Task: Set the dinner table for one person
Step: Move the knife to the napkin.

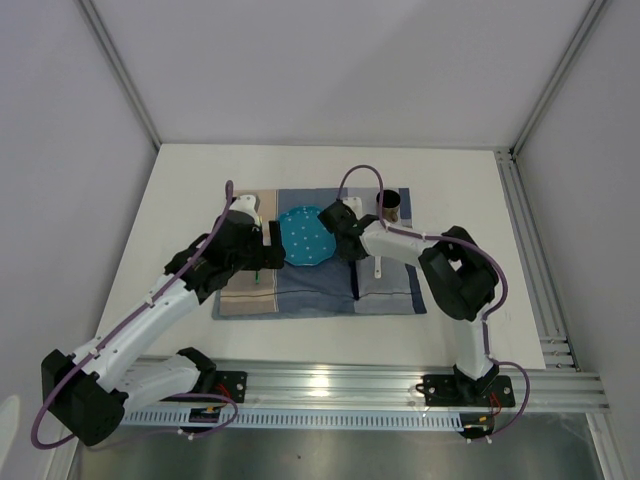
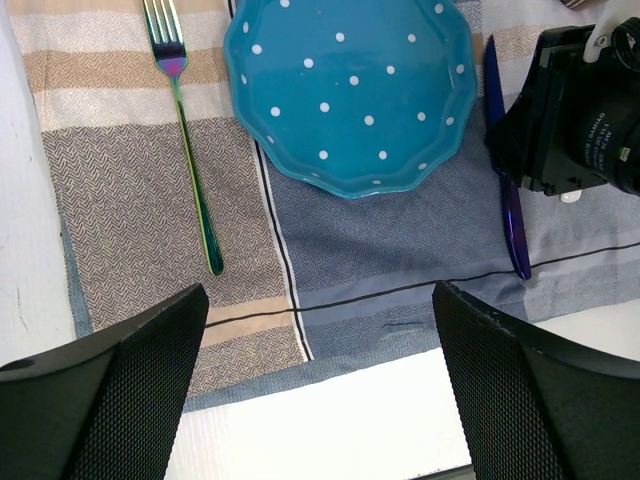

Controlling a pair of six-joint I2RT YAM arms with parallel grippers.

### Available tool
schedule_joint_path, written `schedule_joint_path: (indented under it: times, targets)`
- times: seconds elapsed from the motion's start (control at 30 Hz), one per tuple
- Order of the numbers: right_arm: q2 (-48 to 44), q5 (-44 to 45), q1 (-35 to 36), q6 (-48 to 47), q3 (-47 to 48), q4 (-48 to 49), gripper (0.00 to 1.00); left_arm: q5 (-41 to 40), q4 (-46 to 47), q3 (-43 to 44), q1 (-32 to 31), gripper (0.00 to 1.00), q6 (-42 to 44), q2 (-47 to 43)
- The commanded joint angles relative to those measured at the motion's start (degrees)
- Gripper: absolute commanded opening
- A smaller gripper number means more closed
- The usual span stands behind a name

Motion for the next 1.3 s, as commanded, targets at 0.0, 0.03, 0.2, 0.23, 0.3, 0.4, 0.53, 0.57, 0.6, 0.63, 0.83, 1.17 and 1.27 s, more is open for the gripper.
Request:
schedule_joint_path:
  times: [0.0,0.03,0.2,0.23,0.3,0.4,0.53,0.57,0.6,0.63,0.83,1.17,1.27]
  targets:
    - [-3.61,2.09,-0.18,1.06,3.06,-5.8,0.04,0.39,1.58,-0.36,-0.36,0.97,0.58,0.17]
    - [-3.88,2.17,-0.18,1.15,3.33,-5.97,0.03,0.48,1.58,-0.27,-0.36,0.97,0.58,0.17]
    - [-4.06,2.7,-0.27,1.5,5.0,-7.73,0.0,0.65,1.66,-0.18,-0.36,0.97,0.67,0.17]
    - [-3.89,2.88,-0.35,1.5,5.7,-8.08,0.0,0.65,1.66,-0.27,-0.36,0.97,0.75,0.26]
    - [-3.88,3.32,-0.44,1.42,6.23,-8.09,0.0,0.83,1.66,-0.18,-0.36,0.97,0.75,0.26]
    - [-3.01,3.32,-0.88,1.33,7.11,-8.09,0.0,1.09,1.93,-0.27,-0.36,0.96,0.84,0.43]
    - [-1.25,3.49,-1.84,1.33,8.16,-8.35,0.0,1.18,1.84,-0.27,-0.36,0.96,0.93,0.26]
    - [-0.81,3.41,-2.02,1.33,8.51,-8.35,0.0,1.18,1.84,-0.27,-0.36,0.96,0.93,0.26]
    - [-0.81,3.49,-2.2,1.24,8.6,-8.18,0.0,1.09,1.84,-0.18,-0.36,0.96,0.93,0.26]
    - [-0.89,3.58,-2.2,1.15,8.69,-8.17,0.0,1.09,1.84,-0.36,-0.36,0.96,1.02,0.26]
    - [-4.32,4.89,-2.38,-0.51,8.6,-7.38,0.25,0.3,1.93,0.26,-0.36,0.97,1.54,0.0]
    - [-9.85,4.65,-2.29,1.23,-0.51,-7.12,0.5,5.12,-3.07,2.72,-0.45,0.99,1.02,3.24]
    - [-12.67,2.45,-1.5,2.82,-5.08,-6.24,0.49,10.66,-4.4,0.61,-1.67,0.97,-0.56,3.95]
